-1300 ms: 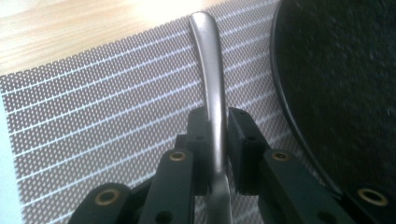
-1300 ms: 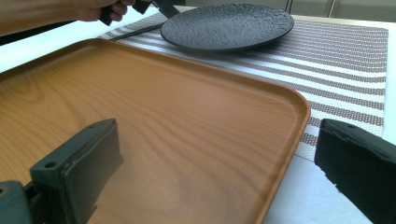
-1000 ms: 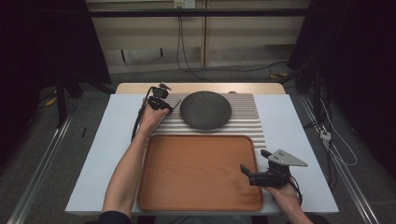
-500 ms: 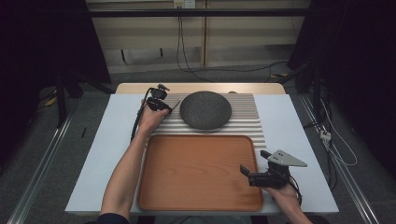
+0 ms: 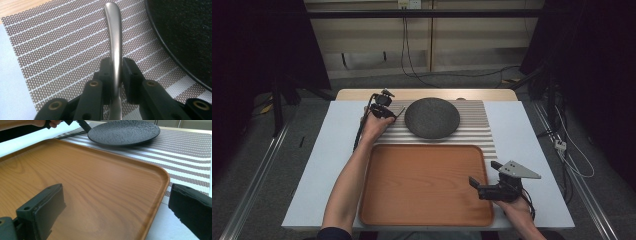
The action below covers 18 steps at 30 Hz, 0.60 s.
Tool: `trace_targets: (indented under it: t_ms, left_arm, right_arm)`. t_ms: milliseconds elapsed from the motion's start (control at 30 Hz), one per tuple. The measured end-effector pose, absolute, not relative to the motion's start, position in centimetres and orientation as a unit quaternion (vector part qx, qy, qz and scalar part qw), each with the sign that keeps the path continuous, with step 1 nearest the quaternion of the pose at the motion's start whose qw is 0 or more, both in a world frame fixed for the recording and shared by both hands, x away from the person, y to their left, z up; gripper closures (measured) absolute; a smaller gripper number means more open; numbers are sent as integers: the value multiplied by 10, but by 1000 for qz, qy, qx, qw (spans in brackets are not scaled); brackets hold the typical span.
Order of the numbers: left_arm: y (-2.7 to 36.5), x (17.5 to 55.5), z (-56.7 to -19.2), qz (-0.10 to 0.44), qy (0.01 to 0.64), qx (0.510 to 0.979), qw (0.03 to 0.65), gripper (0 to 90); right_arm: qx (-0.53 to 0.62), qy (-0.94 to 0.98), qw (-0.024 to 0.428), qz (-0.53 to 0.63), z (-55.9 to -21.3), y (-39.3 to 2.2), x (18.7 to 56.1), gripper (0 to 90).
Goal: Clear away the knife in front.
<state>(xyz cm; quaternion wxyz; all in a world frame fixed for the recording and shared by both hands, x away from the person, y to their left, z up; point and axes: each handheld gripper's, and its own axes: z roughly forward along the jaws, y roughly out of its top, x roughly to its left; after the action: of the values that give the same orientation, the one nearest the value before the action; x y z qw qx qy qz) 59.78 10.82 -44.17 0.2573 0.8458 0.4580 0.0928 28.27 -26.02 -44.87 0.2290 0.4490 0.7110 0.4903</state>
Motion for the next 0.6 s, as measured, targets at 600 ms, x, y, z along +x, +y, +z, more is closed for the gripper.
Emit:
trace_targets:
  t_ms: [600]
  left_arm:
    - [112, 597, -439, 84, 462, 847, 250, 802]
  right_arm:
    - [449, 711, 233, 489, -448, -261, 282, 2]
